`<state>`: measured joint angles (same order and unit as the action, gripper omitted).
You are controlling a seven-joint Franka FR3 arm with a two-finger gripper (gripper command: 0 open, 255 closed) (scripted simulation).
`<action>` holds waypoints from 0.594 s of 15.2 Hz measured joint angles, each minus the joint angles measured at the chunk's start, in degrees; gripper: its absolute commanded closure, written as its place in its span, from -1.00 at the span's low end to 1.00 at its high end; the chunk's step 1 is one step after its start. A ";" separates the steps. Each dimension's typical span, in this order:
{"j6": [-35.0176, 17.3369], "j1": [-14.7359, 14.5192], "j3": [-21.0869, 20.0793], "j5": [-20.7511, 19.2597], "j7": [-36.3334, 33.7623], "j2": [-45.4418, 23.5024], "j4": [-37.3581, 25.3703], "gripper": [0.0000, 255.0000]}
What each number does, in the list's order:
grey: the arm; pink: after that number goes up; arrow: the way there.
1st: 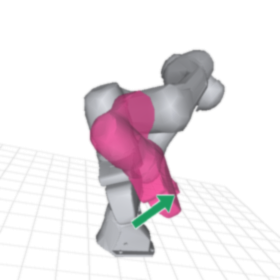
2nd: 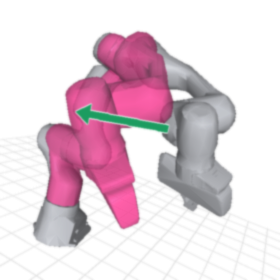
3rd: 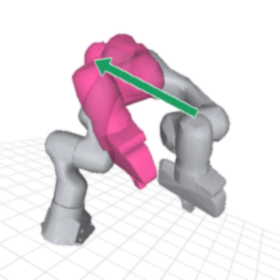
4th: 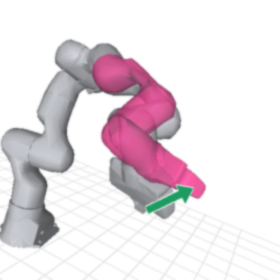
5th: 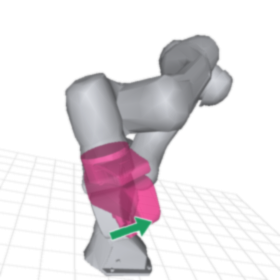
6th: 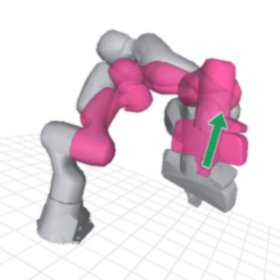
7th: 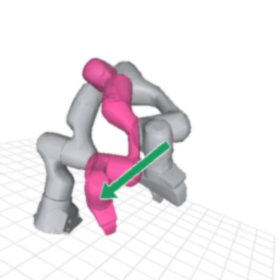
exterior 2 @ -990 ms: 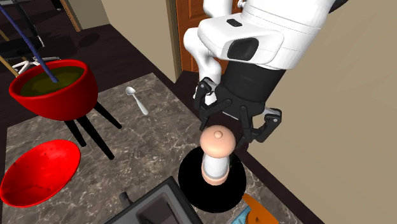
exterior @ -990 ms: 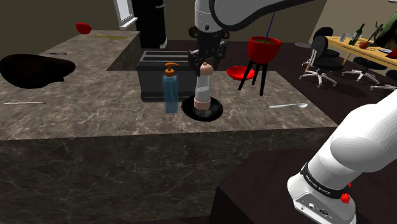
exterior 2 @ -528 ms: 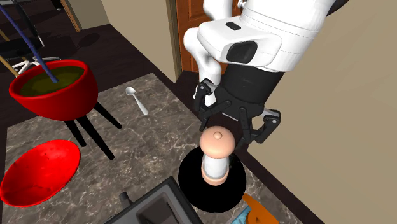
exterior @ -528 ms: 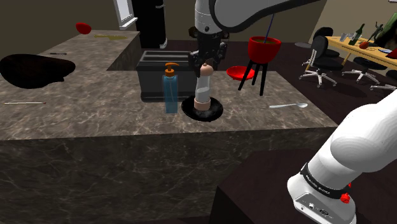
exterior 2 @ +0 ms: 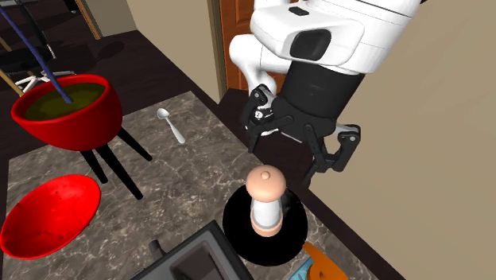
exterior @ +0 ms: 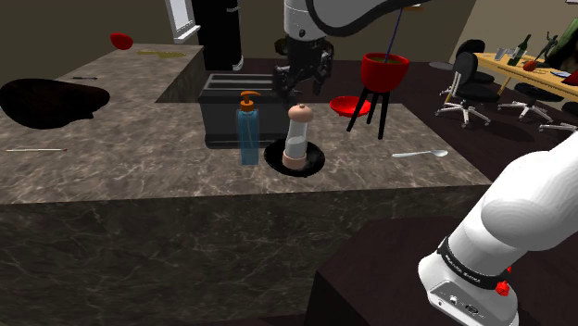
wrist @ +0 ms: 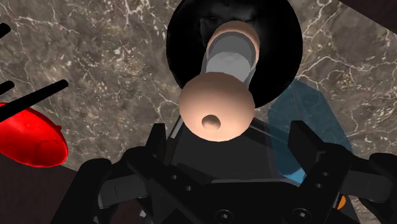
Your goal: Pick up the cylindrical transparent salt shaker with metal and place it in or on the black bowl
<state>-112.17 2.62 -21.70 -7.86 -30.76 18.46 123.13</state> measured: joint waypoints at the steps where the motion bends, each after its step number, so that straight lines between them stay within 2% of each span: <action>1: 1.88 -0.05 0.01 0.17 0.27 0.22 -1.72 -1.00; 3: 4.19 -0.27 -0.28 0.42 0.18 0.50 -3.70 -1.00; 9: 4.95 -0.32 -0.25 0.55 0.30 0.77 -4.15 -1.00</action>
